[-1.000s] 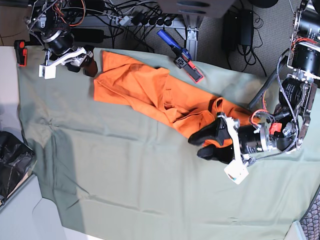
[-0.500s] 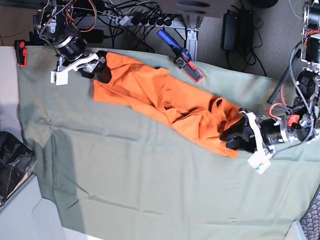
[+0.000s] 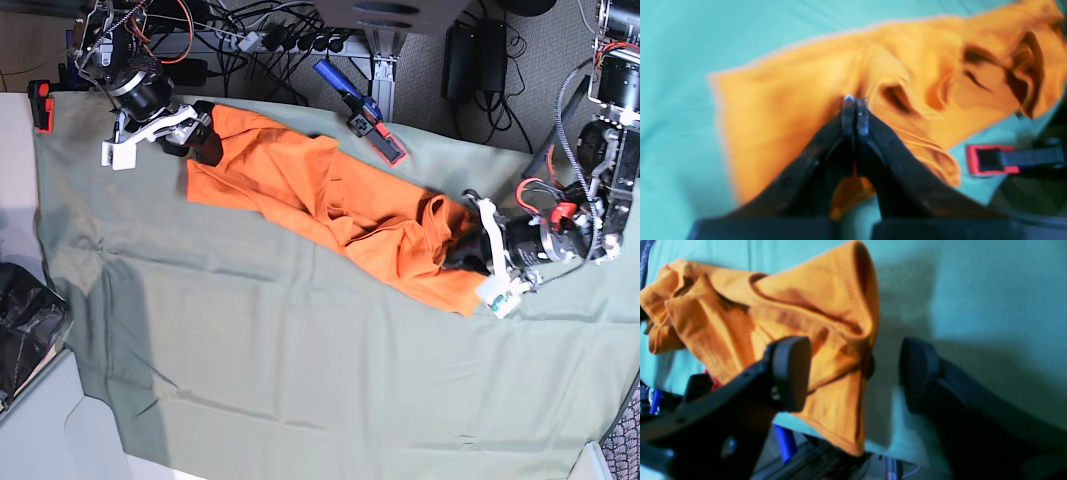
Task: Fold the T-shirt properly
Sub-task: 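Carry the hem end with the left gripper toward the collar end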
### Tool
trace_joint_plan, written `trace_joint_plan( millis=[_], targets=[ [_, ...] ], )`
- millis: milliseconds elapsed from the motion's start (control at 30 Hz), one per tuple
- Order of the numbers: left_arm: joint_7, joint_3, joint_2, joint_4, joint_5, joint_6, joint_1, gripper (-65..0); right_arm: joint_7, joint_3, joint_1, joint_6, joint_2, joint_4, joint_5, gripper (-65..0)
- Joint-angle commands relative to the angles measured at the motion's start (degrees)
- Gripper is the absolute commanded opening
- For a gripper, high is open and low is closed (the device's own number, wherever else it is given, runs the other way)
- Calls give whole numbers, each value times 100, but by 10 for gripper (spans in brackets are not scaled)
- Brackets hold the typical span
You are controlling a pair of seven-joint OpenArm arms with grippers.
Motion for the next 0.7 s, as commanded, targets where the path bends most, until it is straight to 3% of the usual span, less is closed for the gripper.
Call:
trace_joint_plan(
  millis=[0, 367, 667],
  targets=[
    [-216, 44, -26, 103, -70, -52, -114, -650, 87, 31, 0, 562, 81, 90, 90, -232],
    [-227, 710, 581, 103, -195, -52, -116, -650, 87, 31, 0, 560, 70, 90, 127, -232],
    [-199, 693, 570, 103, -208, -52, -210, -650, 131, 15, 103, 562, -284, 90, 52, -232]
  ],
)
